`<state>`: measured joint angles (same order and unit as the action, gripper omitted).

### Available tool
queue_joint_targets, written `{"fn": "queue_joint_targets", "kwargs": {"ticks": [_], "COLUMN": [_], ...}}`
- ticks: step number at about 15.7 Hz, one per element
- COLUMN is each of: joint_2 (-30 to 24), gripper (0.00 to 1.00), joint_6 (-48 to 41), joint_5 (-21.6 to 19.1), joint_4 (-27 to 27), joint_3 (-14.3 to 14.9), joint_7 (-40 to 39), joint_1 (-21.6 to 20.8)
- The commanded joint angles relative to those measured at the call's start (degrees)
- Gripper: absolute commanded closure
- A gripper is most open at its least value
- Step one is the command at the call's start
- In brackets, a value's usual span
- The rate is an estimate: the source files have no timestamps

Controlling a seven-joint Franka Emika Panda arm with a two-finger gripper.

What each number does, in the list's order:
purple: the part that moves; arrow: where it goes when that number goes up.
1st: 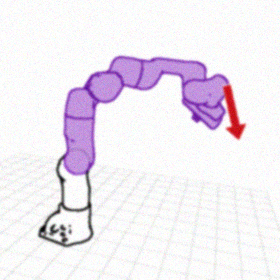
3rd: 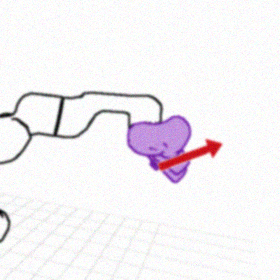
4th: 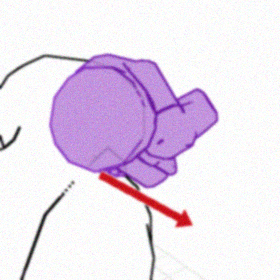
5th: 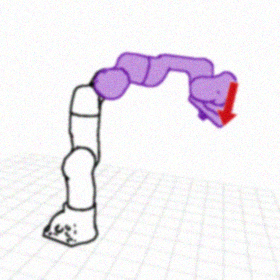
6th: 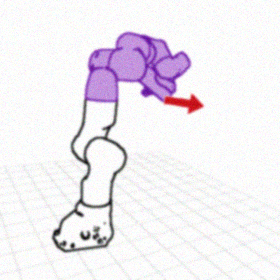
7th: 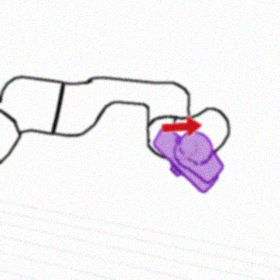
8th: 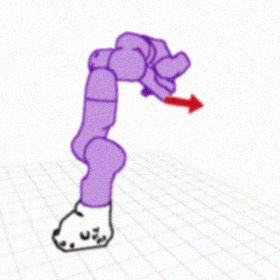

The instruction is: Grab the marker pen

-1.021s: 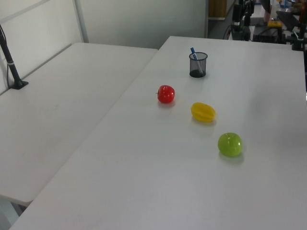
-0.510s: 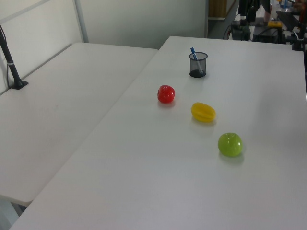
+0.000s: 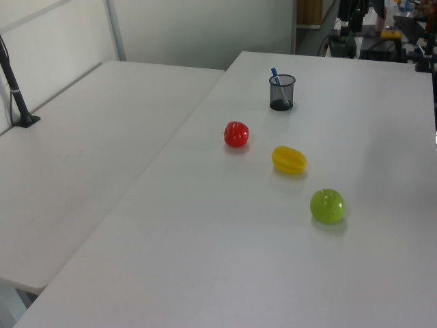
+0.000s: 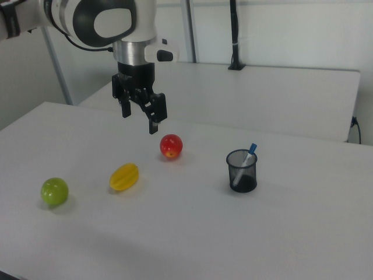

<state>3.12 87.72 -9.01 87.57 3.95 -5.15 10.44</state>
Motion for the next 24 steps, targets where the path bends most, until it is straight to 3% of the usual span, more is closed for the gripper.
{"fn": "queue_joint_targets", "kwargs": {"ticks": [1, 24], "joint_2": [-0.8, -0.9], "gripper": [0.0, 0.0], "joint_6": [-1.6, -2.2], "joint_5": [-1.4, -1.2], "joint_4": [0.4, 0.4], "joint_3": [0.4, 0.4], "joint_7": [-1.0, -2.0], "joint_1": [0.3, 0.3]}}
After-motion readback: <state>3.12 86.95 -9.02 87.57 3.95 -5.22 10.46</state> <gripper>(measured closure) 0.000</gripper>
